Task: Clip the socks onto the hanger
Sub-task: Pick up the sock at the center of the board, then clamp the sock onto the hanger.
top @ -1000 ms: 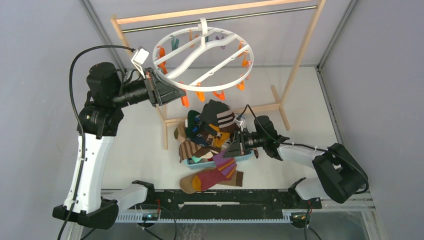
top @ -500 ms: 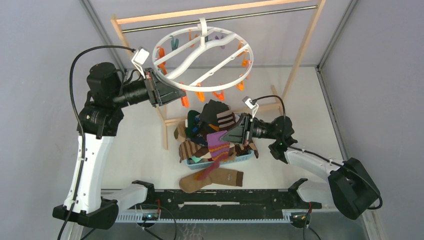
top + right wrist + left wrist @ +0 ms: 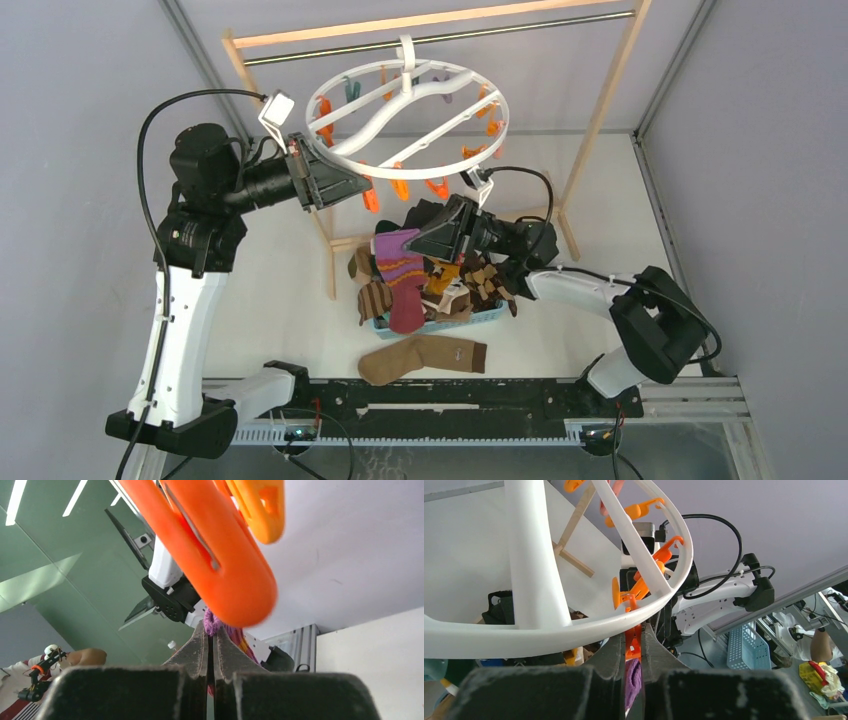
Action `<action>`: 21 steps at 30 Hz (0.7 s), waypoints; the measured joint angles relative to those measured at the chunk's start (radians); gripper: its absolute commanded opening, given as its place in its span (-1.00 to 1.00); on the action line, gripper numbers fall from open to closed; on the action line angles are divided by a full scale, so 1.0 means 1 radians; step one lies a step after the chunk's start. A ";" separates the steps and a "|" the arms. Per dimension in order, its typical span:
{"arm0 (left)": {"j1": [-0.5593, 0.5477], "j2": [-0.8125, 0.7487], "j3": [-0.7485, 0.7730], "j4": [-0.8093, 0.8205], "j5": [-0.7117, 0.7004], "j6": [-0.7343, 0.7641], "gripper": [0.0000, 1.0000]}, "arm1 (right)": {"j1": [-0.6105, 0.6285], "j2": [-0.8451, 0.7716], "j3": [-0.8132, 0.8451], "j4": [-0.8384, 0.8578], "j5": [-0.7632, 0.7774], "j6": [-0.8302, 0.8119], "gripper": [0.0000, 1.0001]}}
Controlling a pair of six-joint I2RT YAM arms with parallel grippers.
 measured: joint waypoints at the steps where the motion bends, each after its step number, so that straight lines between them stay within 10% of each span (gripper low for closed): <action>1: 0.001 0.000 0.000 0.000 0.003 -0.002 -0.86 | 0.006 0.008 0.013 0.004 0.004 0.000 -1.00; 21: 0.002 0.000 0.000 0.023 0.028 -0.028 -0.86 | 0.063 0.114 0.187 0.027 0.092 -0.031 -1.00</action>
